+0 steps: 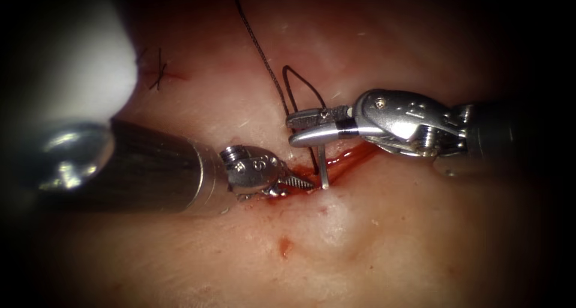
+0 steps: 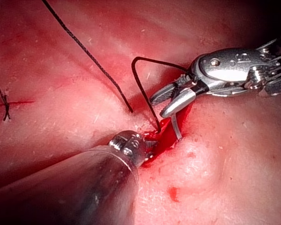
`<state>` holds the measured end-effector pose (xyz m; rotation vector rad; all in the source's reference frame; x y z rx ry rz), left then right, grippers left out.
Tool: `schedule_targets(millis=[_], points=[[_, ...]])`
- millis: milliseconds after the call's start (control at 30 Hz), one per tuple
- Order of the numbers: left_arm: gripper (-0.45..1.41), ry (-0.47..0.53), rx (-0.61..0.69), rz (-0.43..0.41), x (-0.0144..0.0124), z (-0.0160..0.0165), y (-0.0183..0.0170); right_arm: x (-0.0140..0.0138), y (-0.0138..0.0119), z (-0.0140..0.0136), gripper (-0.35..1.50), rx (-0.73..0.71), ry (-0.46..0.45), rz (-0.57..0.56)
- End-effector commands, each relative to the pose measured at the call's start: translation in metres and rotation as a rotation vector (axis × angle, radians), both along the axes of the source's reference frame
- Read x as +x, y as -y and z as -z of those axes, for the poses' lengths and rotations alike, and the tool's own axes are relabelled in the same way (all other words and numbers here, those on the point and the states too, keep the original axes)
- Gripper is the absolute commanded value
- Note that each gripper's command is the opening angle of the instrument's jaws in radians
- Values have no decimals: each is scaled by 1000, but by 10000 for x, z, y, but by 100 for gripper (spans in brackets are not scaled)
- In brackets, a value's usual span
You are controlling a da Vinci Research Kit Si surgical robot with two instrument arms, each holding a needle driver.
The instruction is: Wound Closure
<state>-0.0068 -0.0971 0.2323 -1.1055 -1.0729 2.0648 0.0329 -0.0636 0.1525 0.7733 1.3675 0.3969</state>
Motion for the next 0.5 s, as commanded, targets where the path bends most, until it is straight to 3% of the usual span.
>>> schedule_targets(millis=[33,133,233,500], points=[[54,2,3,-1,-7,-5,11,10,6,1,-35,126,22,18],[54,4,-2,-3,-7,-4,12,11,6,3,-35,331,73,80],[54,4,-2,-3,-8,-3,14,13,5,3,-35,422,93,101],[54,9,-1,-5,-8,7,28,28,-8,-4,-35,544,167,70]])
